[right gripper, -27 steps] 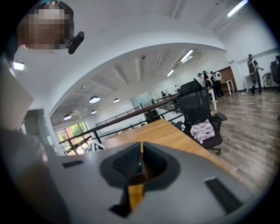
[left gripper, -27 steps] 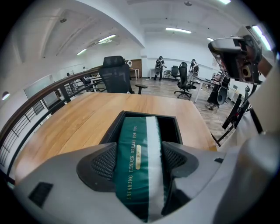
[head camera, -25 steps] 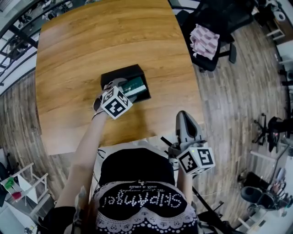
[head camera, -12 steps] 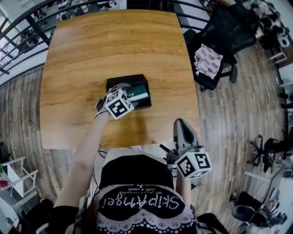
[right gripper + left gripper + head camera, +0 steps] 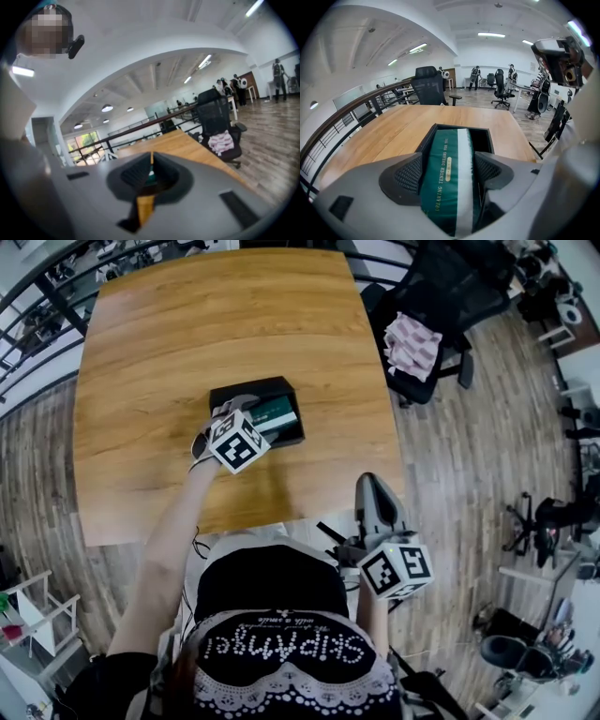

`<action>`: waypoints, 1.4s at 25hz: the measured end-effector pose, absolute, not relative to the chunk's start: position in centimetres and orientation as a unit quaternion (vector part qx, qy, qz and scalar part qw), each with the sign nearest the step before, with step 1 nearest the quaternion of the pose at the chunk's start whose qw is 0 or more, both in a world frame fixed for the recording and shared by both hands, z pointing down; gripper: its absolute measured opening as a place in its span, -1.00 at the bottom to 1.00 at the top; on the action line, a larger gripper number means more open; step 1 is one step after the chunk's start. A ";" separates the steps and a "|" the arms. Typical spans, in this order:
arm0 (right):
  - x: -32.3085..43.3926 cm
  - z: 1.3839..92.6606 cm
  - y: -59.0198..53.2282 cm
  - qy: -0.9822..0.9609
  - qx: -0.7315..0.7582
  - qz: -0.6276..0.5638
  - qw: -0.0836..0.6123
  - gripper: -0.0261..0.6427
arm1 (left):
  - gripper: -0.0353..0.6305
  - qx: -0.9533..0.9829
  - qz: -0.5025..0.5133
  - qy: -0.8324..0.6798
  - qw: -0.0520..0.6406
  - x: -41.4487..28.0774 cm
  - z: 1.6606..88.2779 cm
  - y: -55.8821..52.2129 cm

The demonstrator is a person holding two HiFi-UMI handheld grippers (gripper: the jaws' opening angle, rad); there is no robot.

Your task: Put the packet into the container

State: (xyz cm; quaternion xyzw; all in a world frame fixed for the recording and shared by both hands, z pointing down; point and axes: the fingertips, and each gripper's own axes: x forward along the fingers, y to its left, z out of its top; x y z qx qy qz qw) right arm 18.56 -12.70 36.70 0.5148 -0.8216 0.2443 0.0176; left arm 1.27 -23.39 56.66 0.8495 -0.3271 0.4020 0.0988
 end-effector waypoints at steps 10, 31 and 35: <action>19.6 35.4 -11.6 -0.802 0.550 0.233 0.010 -0.81 | 0.17 0.867 0.323 -0.364 0.105 0.4 53.0 -23.5; 18.6 33.0 -9.3 -0.794 0.575 0.198 0.006 -0.81 | -0.77 0.863 0.134 -0.487 0.018 -5.5 38.6 -21.6; 18.2 33.3 -9.7 -0.797 0.571 0.198 0.007 -0.81 | -0.80 0.861 0.094 -0.499 -0.002 -6.1 35.0 -20.2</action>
